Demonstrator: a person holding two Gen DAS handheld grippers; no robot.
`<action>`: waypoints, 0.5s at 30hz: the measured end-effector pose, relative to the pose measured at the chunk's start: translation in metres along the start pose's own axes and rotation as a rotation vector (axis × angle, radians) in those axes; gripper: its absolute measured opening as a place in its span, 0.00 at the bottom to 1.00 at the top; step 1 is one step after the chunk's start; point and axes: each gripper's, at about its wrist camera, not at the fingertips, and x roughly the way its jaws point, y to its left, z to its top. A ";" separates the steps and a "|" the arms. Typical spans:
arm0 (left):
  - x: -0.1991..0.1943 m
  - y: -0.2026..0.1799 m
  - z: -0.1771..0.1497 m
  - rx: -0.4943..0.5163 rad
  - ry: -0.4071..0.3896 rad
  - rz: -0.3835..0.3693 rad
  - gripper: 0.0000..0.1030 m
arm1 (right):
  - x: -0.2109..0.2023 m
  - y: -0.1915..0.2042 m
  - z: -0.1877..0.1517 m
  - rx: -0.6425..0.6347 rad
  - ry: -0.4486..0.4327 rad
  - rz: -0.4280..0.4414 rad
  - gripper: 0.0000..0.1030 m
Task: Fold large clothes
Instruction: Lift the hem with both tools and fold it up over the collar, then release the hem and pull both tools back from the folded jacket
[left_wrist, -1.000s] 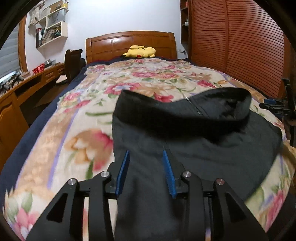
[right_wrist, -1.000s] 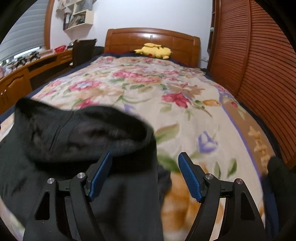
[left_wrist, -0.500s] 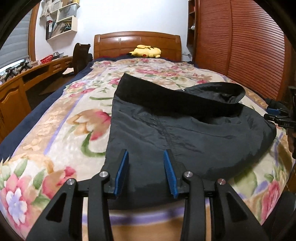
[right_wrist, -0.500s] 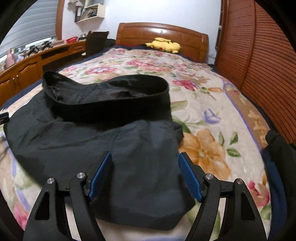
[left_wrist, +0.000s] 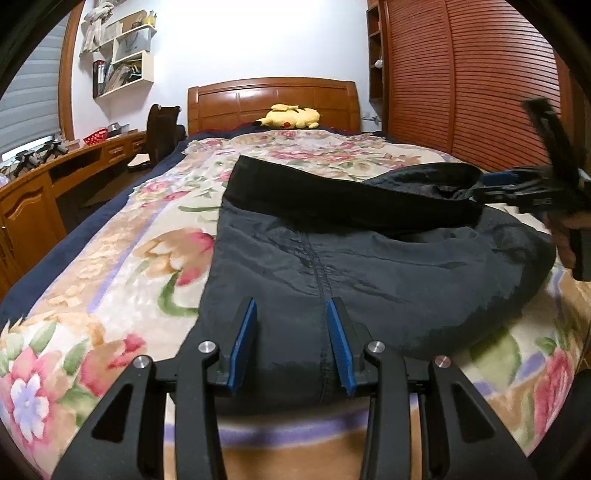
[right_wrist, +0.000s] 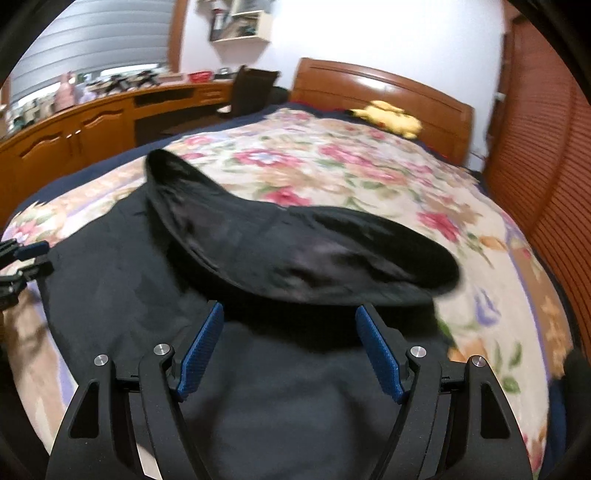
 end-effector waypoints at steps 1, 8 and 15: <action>0.000 0.000 0.000 0.000 0.001 -0.007 0.37 | 0.010 0.009 0.007 -0.020 0.015 0.024 0.74; -0.001 0.003 -0.001 -0.004 -0.001 -0.033 0.37 | 0.077 0.041 0.025 -0.192 0.170 0.029 0.69; 0.004 0.009 0.003 -0.017 -0.003 -0.055 0.37 | 0.129 0.030 0.051 -0.271 0.223 -0.036 0.01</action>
